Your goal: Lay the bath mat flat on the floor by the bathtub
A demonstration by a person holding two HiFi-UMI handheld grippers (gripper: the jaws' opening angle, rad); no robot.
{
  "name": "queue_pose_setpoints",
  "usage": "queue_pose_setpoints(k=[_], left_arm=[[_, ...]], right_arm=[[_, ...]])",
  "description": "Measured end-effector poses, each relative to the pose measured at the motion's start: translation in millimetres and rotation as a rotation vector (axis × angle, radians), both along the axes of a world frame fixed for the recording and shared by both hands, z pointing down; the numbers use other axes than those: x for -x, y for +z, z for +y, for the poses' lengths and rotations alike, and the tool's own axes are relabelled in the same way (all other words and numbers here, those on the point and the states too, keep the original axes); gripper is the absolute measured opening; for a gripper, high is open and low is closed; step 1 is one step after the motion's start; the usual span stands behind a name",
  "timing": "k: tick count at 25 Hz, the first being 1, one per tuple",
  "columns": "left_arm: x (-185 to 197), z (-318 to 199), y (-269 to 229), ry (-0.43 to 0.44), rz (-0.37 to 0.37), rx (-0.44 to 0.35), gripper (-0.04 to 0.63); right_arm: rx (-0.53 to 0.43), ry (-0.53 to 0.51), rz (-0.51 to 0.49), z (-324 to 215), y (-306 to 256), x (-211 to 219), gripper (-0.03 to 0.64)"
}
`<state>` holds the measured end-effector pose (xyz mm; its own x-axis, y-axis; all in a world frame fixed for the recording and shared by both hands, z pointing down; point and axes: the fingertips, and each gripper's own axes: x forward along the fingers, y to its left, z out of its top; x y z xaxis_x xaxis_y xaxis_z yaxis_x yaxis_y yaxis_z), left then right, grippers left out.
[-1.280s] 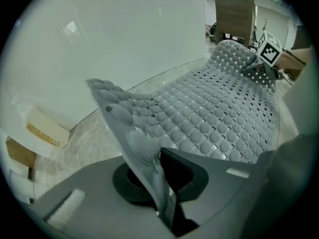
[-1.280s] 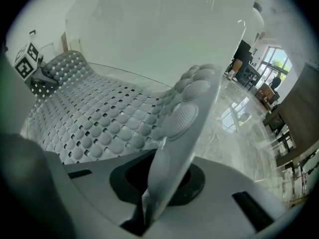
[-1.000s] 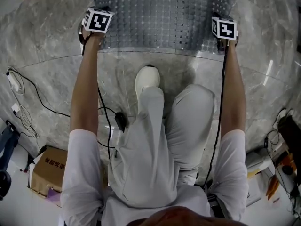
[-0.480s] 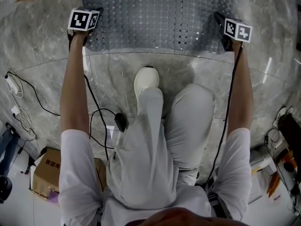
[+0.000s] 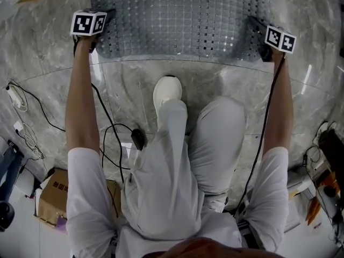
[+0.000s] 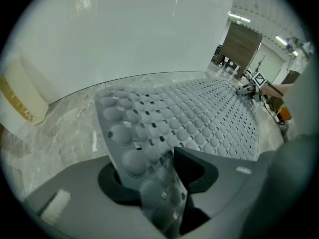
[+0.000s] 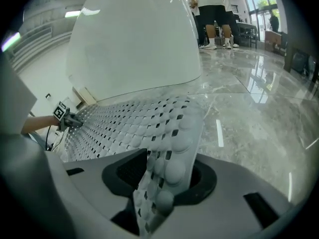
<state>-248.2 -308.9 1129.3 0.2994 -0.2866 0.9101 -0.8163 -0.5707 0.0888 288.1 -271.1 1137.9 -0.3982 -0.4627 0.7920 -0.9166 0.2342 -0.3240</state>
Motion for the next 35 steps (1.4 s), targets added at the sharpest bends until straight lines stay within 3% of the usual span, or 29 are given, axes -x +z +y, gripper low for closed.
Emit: queue_pose_setpoints(k=[3,11,17,22,27,30,35], left_arm=[[0.7,0.8,-1.6,0.022,0.009,0.000,0.198],[6.4,9.7,3.2,0.071,0.016,0.044,0.222],[21.7,17.1,-2.4,0.146,-0.063,0.041,0.230],[30.8,17.6,-7.7,0.080,-0.015,0.041,0.247],[51.2,24.2,-9.3,0.119,-0.091,0.057,0.237],[65.5,28.4,-12.4,0.108,-0.114,0.058,0.212],[60.8,27.6,-25.0,0.052,-0.066,-0.004,0.206]], right_arm=[[0.017,-0.008,-0.033,4.8,1.2,-4.2,0.166],[0.074,-0.030,-0.009,19.6,6.9,-21.8,0.158],[0.075,0.003,-0.030,19.6,4.3,-25.5,0.164],[0.100,0.015,-0.007,27.3,4.1,-40.2,0.172],[0.118,0.038,0.040,39.4,0.4,-65.0,0.139],[0.103,0.060,0.046,42.8,-1.7,-67.9,0.125],[0.032,0.088,0.014,36.1,-14.0,-44.6,0.107]])
